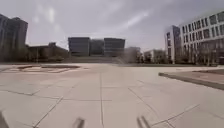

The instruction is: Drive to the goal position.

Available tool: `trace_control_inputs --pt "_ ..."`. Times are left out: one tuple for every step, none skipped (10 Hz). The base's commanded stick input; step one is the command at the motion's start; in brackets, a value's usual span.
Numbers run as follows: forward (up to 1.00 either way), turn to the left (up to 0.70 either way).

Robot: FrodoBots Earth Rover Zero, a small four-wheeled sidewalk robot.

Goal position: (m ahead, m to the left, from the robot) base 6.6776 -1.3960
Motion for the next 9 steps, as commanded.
trace_control_inputs --pt "0.70 0.00" --pt "0.70 0.00" --pt "0.70 0.00" --pt "0.70 0.00" --pt "0.70 0.00" --pt "0.70 0.00" --pt "0.70 0.00" --pt "0.70 0.00" --pt "0.70 0.00"
